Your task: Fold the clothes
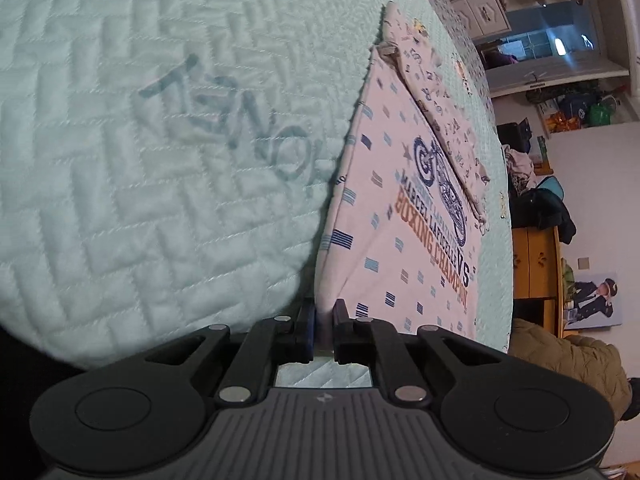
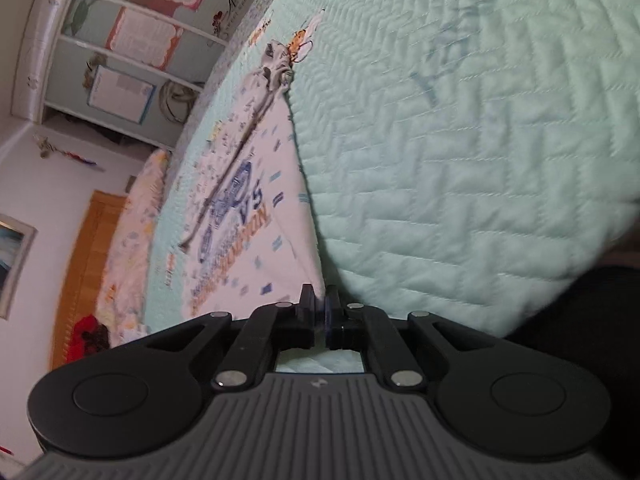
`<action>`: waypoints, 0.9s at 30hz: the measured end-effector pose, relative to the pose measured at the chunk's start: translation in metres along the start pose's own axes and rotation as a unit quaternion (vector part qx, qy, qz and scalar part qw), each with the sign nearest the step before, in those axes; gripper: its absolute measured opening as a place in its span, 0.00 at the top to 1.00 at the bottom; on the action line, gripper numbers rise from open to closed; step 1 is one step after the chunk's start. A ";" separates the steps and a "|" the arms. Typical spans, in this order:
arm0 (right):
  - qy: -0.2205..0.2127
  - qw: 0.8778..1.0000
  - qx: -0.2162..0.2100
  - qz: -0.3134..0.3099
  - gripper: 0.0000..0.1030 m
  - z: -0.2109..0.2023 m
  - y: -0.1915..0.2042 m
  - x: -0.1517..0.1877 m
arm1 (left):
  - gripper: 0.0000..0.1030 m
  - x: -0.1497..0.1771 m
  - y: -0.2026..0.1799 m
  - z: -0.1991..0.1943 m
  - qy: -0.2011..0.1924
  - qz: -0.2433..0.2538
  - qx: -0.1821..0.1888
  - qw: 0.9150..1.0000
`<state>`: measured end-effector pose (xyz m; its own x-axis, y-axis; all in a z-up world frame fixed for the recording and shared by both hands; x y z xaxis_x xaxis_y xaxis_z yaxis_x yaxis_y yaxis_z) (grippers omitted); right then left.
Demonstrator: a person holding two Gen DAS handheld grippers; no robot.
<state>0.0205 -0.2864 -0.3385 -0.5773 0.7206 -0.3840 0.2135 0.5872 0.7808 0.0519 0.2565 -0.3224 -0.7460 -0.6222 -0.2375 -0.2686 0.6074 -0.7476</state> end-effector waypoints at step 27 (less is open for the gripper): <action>-0.043 0.991 -0.110 -0.063 0.62 0.180 0.182 -0.110 | 0.06 -0.060 -0.195 0.056 -0.171 0.348 -0.063 0.920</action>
<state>0.2650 -0.1925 -0.2429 -0.5177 0.6805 -0.5186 -0.0382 0.5872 0.8086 0.1834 0.1482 -0.1971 -0.5342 -0.1668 -0.8288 0.1165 0.9565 -0.2676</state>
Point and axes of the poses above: each gripper's, at about its wrist camera, not at the fingertips, and z roughly the way its jaws point, y to its left, x to its underside, the point moved 1 cm from there along z, roughly the way its jaws point, and after that the axes turned 12 degrees about -y, right-handed, at the moved point
